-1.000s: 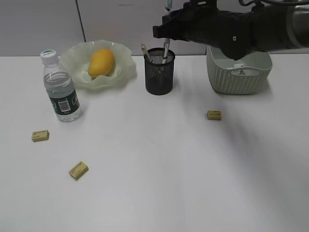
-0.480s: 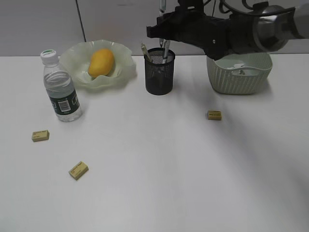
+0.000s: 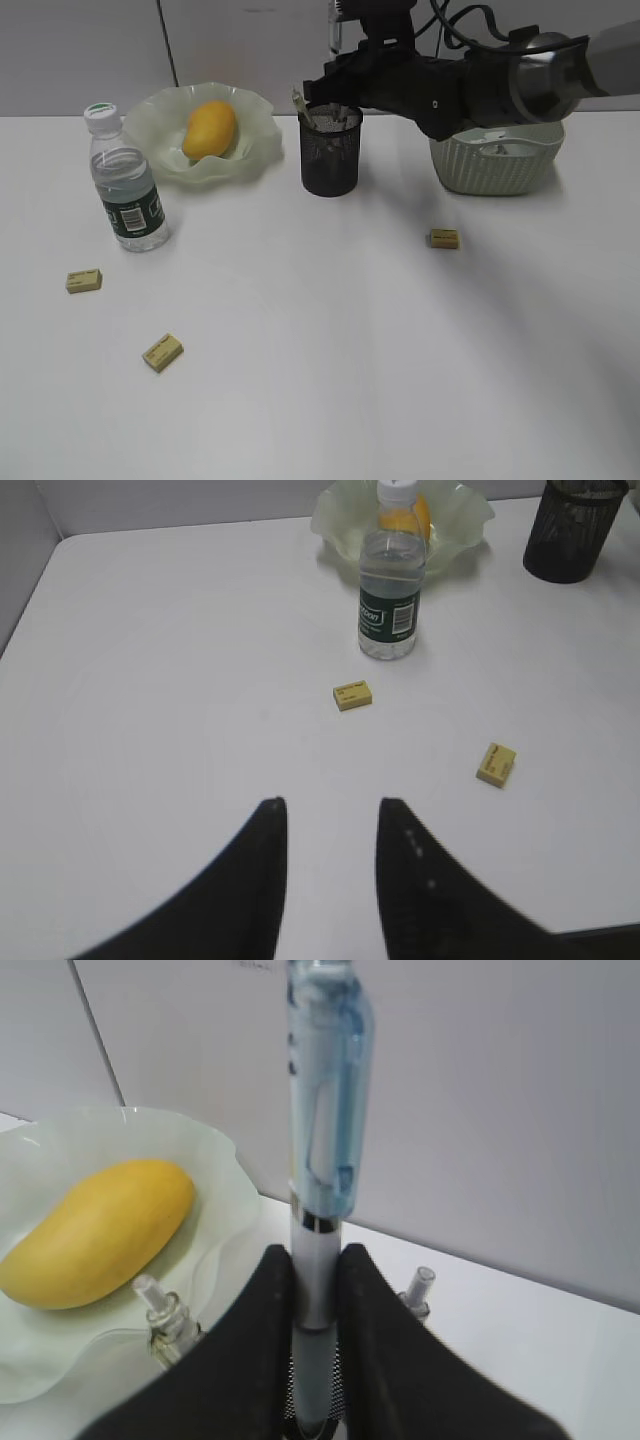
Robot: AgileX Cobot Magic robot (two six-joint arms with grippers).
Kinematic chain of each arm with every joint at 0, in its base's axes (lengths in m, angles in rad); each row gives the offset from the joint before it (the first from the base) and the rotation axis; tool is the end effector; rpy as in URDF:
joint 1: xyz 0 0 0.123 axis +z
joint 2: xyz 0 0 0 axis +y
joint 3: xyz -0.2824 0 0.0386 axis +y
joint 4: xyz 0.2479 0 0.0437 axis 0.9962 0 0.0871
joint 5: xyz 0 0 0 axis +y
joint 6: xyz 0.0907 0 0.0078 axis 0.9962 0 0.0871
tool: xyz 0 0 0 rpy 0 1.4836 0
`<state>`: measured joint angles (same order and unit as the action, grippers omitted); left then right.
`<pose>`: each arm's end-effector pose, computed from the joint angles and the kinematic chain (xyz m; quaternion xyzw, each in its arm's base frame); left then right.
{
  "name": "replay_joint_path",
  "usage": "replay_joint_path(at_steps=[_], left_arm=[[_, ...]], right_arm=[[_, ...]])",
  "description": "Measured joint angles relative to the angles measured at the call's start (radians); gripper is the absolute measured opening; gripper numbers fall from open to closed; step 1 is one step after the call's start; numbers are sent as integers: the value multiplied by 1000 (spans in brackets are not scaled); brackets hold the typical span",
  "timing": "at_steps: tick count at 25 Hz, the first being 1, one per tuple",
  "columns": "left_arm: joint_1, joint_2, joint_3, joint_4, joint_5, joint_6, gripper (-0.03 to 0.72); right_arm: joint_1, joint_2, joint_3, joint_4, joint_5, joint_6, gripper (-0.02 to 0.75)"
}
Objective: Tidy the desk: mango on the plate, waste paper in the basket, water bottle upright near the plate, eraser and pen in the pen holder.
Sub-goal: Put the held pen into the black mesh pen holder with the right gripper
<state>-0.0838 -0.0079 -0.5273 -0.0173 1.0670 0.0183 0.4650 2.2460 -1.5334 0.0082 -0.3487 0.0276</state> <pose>-0.0097 -0.0006 0.2841 0.0437 0.8444 -0.0261 0.5332 0.4563 0.2286 0.1653 -0.1693 0.7797 0.1481 0.5843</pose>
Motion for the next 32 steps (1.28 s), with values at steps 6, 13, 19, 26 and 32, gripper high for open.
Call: replay_joint_path(at_steps=[6, 13, 19, 26, 32], left_arm=[[0, 0, 0, 0, 0, 0, 238], [0, 0, 0, 1, 0, 0, 238], [0, 0, 0, 1, 0, 0, 238], [0, 0, 0, 1, 0, 0, 238], [0, 0, 0, 2, 0, 0, 238]], right_arm=[[0, 19, -2, 1, 18, 0, 116], [0, 25, -2, 1, 29, 0, 155], [0, 25, -2, 1, 56, 0, 249], [0, 25, -3, 1, 82, 9, 376], [-1, -35, -25, 1, 295, 21, 439]])
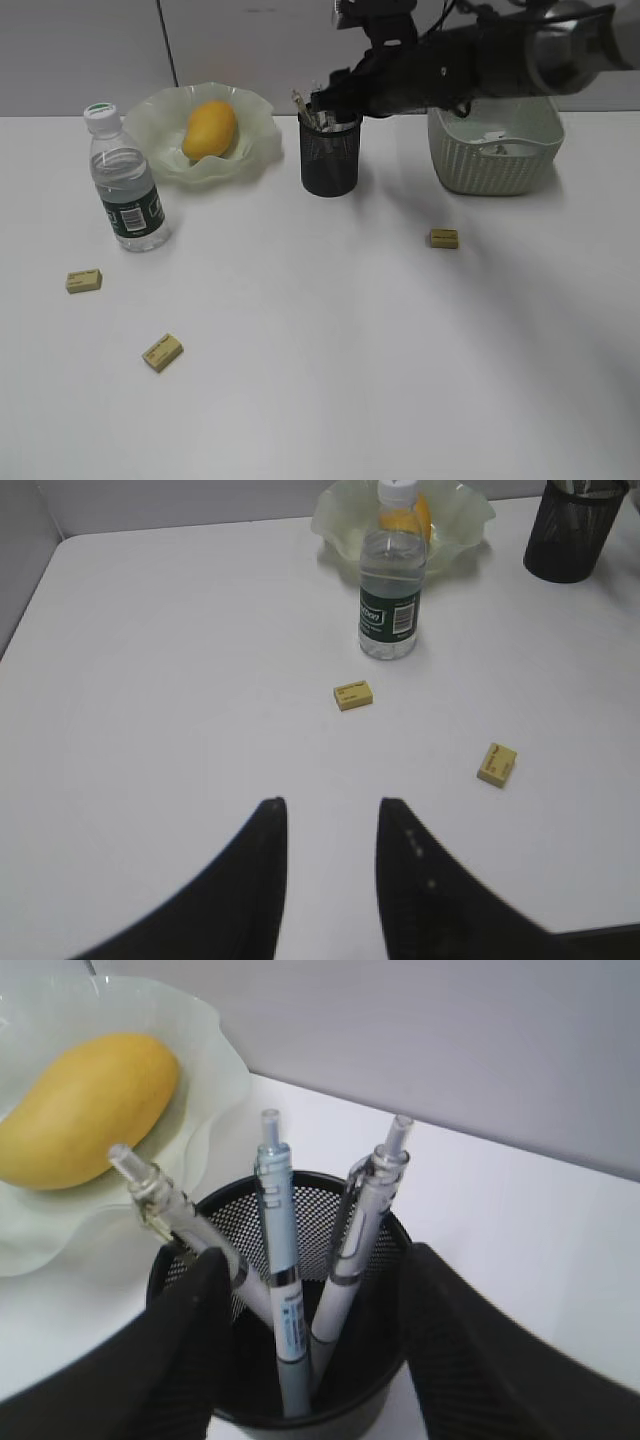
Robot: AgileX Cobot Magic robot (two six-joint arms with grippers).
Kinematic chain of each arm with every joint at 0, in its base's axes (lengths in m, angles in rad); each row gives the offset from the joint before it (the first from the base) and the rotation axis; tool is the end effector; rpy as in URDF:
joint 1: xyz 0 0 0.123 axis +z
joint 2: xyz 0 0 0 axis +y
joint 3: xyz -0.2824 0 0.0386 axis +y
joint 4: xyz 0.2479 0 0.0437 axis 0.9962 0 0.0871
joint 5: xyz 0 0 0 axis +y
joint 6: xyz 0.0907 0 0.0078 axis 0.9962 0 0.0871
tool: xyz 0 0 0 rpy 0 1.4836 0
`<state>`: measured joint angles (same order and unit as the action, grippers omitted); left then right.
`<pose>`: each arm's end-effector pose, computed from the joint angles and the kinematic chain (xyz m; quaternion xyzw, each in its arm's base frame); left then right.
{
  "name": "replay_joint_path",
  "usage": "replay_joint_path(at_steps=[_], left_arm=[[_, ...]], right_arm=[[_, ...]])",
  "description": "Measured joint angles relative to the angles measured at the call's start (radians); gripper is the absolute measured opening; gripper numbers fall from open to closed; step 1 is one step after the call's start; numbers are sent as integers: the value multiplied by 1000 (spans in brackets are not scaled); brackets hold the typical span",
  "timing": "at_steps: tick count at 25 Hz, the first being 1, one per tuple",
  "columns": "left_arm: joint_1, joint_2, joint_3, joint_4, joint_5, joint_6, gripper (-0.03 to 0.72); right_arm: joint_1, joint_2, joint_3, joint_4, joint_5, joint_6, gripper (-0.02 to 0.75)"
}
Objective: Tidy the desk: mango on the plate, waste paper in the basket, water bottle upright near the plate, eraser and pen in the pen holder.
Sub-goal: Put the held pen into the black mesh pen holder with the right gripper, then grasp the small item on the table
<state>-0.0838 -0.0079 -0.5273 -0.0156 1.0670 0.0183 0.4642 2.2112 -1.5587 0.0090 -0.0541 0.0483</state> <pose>-0.0097 -0.0004 0.2841 0.0436 0.8445 -0.0253 0.5332 0.4494 0.2249 0.1659 -0.1742 0.8451 0.1301 0.4883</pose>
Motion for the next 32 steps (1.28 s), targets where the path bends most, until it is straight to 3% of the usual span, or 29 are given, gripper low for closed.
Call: replay_joint_path(at_steps=[7, 16, 23, 28, 32], left_arm=[[0, 0, 0, 2, 0, 0, 238], [0, 0, 0, 2, 0, 0, 238], [0, 0, 0, 2, 0, 0, 238], [0, 0, 0, 2, 0, 0, 235], [0, 0, 0, 2, 0, 0, 235]], right_arm=[[0, -144, -12, 3, 342, 2, 435], [-13, -267, -121, 49, 950, 8, 364], [-122, -331, -134, 80, 1141, 44, 319], [-147, -372, -134, -56, 1255, 50, 313], [-149, -384, -134, -76, 1261, 50, 313]])
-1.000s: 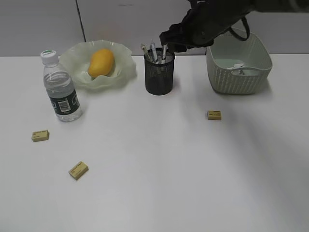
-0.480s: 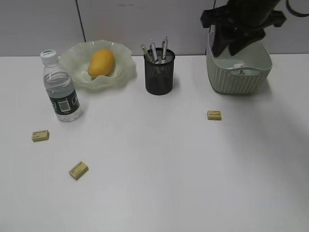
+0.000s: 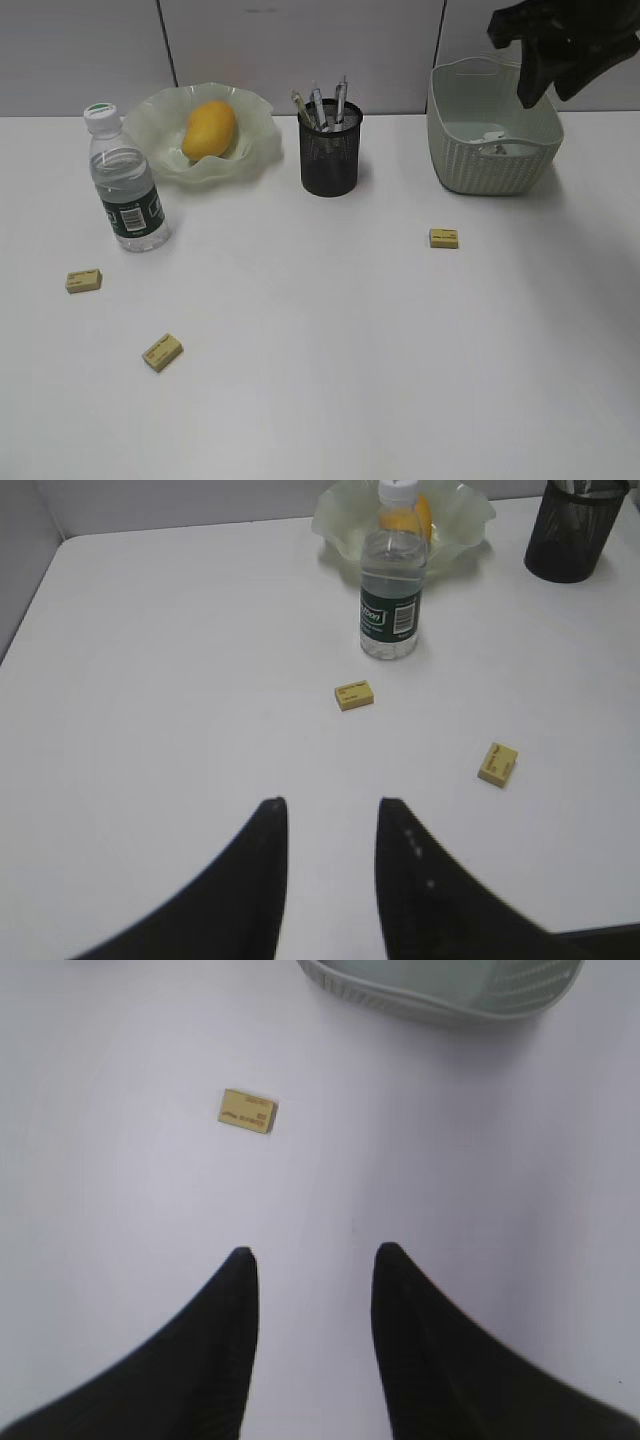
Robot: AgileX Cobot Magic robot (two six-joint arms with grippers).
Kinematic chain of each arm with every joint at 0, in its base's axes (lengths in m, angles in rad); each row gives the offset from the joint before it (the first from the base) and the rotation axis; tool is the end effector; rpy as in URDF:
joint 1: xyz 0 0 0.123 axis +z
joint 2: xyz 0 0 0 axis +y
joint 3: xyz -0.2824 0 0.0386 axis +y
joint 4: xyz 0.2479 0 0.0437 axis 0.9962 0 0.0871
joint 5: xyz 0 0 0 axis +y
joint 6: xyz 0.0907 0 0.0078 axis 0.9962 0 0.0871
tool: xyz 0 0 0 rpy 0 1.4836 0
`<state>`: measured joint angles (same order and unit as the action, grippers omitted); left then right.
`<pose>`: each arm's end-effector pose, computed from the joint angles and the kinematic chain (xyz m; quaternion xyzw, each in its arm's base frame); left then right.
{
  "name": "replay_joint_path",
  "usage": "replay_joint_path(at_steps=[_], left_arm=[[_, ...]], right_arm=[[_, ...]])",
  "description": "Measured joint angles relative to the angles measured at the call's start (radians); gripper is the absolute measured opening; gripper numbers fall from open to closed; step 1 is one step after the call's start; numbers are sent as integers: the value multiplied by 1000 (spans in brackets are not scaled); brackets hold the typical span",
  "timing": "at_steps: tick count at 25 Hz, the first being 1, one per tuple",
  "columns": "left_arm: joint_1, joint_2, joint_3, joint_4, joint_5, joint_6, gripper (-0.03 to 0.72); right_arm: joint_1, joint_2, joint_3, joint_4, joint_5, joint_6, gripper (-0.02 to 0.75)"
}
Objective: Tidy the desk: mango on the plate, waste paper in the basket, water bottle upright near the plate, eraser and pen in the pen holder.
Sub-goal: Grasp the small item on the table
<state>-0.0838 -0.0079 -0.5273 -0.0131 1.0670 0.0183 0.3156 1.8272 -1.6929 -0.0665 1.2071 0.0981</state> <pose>-0.0097 -0.0002 0.2841 0.0435 0.8445 -0.0240 0.5333 0.3713 0.1153 0.3101 -0.1139 0.9804 0.0005 0.1609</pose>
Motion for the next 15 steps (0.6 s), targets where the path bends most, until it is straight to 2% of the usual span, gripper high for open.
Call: replay_joint_path(at_steps=[5, 11, 15], left_arm=[[0, 0, 0, 0, 0, 0, 235], [0, 0, 0, 0, 0, 0, 235], [0, 0, 0, 0, 0, 0, 236]], right_arm=[[-7, -59, 34, 7, 0, 0, 313], [-89, -103, 117, 20, 0, -1, 313], [-102, -181, 208, 25, 0, -18, 313]])
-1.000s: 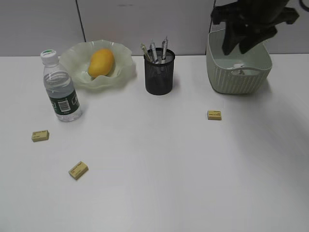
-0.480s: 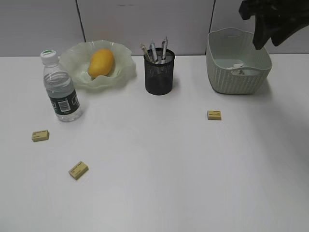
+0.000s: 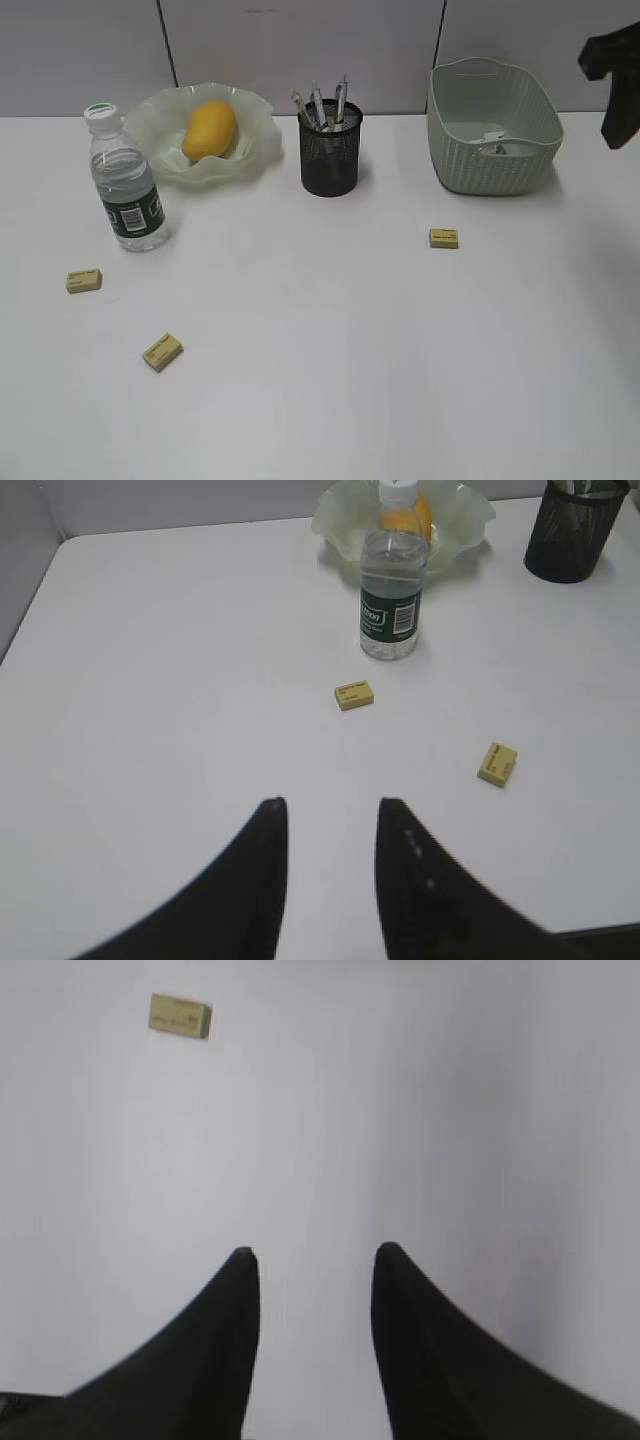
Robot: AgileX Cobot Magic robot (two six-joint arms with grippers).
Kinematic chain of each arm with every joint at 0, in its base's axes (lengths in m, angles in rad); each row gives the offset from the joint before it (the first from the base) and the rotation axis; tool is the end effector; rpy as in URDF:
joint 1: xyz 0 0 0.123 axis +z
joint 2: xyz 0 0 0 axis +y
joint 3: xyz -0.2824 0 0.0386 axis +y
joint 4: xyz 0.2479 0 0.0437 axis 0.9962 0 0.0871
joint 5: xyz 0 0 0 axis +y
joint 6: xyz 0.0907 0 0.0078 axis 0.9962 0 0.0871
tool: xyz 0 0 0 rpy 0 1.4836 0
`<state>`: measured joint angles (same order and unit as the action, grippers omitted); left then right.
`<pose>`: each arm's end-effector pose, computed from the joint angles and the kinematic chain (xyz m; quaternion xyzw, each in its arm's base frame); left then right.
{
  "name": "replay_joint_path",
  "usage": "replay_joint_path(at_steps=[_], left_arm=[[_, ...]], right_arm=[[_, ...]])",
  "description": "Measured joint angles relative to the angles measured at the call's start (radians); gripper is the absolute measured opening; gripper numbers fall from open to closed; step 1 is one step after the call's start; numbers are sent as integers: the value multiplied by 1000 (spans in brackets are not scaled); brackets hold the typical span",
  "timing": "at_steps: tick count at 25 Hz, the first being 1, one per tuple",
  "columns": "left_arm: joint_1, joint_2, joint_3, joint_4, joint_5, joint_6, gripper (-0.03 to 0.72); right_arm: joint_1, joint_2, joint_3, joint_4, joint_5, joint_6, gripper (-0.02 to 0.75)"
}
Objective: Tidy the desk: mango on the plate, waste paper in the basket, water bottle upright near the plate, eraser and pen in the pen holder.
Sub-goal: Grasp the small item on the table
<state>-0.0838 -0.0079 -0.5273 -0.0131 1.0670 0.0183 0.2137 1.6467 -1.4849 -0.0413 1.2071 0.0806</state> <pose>-0.0097 -0.0002 0.2841 0.0435 0.8445 -0.0240 0.5333 0.3305 0.0681 0.3176 -0.0703 0.9869 0.0012 0.1454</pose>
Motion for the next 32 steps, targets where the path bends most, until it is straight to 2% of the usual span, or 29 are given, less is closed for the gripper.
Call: replay_joint_path(at_steps=[10, 32], left_arm=[[0, 0, 0, 0, 0, 0, 238], [0, 0, 0, 0, 0, 0, 238]], right_arm=[[0, -426, 323, 41, 2, -3, 300], [0, -1472, 774, 53, 8, -28, 298]])
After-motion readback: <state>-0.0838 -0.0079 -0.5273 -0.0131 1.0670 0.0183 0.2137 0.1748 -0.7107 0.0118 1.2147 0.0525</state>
